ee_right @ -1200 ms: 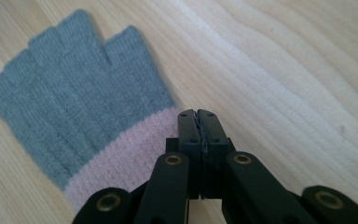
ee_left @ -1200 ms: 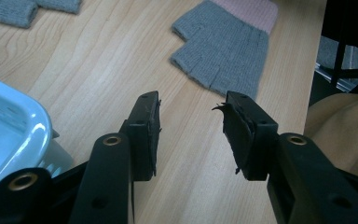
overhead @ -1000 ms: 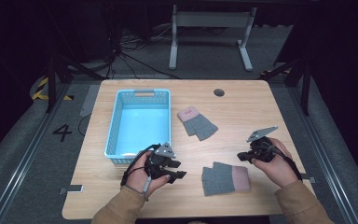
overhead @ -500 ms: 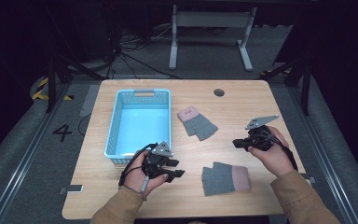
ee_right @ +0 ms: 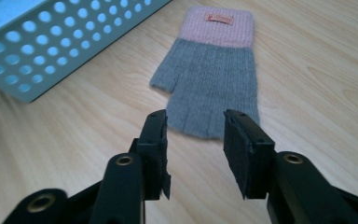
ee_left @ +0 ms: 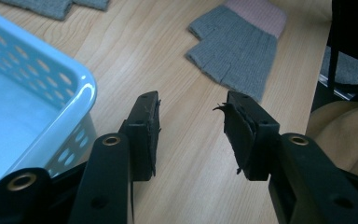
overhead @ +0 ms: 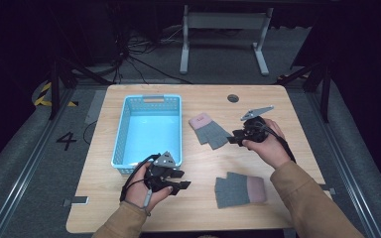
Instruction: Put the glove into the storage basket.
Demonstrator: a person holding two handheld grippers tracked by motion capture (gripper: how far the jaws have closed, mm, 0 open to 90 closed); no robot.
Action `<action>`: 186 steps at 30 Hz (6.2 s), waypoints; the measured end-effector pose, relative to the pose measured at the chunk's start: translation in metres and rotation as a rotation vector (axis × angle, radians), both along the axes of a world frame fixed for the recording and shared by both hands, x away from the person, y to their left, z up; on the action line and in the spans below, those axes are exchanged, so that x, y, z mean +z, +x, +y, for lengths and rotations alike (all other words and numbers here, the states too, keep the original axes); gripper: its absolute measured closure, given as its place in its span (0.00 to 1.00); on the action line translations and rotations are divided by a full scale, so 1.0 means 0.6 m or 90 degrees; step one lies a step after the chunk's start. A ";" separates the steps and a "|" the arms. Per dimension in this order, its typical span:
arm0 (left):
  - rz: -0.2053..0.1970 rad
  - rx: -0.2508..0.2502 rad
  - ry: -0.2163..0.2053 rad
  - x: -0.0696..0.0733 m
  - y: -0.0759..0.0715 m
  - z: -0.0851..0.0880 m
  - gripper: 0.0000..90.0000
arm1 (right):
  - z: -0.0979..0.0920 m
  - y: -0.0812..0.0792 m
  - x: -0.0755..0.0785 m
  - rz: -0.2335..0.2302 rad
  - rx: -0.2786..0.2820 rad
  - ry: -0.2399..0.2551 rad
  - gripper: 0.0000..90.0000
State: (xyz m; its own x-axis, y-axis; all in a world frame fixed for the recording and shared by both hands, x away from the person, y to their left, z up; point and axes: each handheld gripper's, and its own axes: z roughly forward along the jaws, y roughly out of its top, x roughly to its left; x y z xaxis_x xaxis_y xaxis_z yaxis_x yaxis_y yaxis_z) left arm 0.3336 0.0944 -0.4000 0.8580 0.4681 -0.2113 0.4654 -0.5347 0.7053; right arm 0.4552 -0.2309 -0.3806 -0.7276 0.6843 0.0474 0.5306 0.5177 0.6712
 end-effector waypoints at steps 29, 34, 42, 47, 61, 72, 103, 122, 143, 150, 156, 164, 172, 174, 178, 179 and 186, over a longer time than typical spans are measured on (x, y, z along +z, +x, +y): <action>0.007 0.035 0.000 -0.004 -0.016 0.034 0.62 | 0.088 0.111 -0.106 0.023 -0.041 -0.072 0.53; 0.004 0.035 -0.002 -0.003 -0.017 0.031 0.62 | 0.088 0.111 -0.107 0.021 -0.034 -0.074 0.62; 0.005 0.028 -0.004 -0.002 -0.015 0.030 0.62 | 0.085 0.107 -0.103 0.036 -0.032 -0.067 0.89; 0.004 0.025 -0.010 -0.001 -0.010 0.026 0.62 | 0.068 0.095 -0.086 0.016 -0.034 -0.050 0.90; 0.006 -0.035 -0.010 0.003 0.008 -0.021 0.63 | -0.012 -0.045 -0.001 -0.032 0.012 -0.003 0.90; 0.011 -0.070 -0.003 0.000 0.010 -0.049 0.64 | -0.063 -0.156 0.000 -0.019 -0.014 0.034 0.89; 0.017 -0.087 0.024 -0.013 -0.039 -0.076 0.65 | -0.047 -0.246 -0.064 0.047 -0.057 -0.037 0.78; 0.029 -0.117 0.029 -0.034 -0.046 -0.121 0.69 | -0.096 -0.221 -0.032 0.003 -0.087 0.012 0.79; 0.025 -0.104 0.028 -0.036 -0.055 -0.111 0.70 | -0.029 -0.129 -0.041 0.014 -0.026 0.001 0.69; 0.031 -0.097 0.029 -0.037 -0.056 -0.101 0.70 | -0.009 -0.093 -0.070 0.035 -0.026 -0.029 0.62; 0.032 -0.092 0.025 -0.036 -0.059 -0.095 0.69 | -0.005 -0.076 -0.092 0.075 -0.031 -0.032 0.59; 0.034 -0.104 0.033 -0.038 -0.061 -0.106 0.68 | -0.010 -0.073 -0.101 0.105 -0.026 -0.002 0.76; 0.035 -0.113 0.034 -0.042 -0.062 -0.119 0.68 | 0.002 -0.084 -0.089 0.061 -0.013 -0.052 0.91; 0.033 -0.115 0.033 -0.042 -0.061 -0.121 0.68 | -0.001 -0.089 -0.083 0.050 -0.017 -0.046 0.92; 0.036 -0.118 0.040 -0.045 -0.059 -0.133 0.68 | -0.011 -0.099 -0.066 0.037 -0.029 -0.015 0.92; 0.033 -0.123 0.044 -0.048 -0.058 -0.140 0.68 | -0.013 -0.101 -0.063 0.035 -0.032 -0.012 0.92; 0.030 -0.151 0.058 -0.062 -0.056 -0.179 0.68 | -0.027 -0.104 -0.065 0.038 -0.043 0.001 0.92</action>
State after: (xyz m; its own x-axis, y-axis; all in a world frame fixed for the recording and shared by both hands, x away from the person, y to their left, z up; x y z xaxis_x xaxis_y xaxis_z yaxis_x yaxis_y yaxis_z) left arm 0.3002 -0.0130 -0.4373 0.9362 0.2740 -0.2201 0.3509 -0.6929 0.6299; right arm 0.3928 -0.2470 -0.4197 -0.6761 0.7312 0.0904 0.6031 0.4788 0.6379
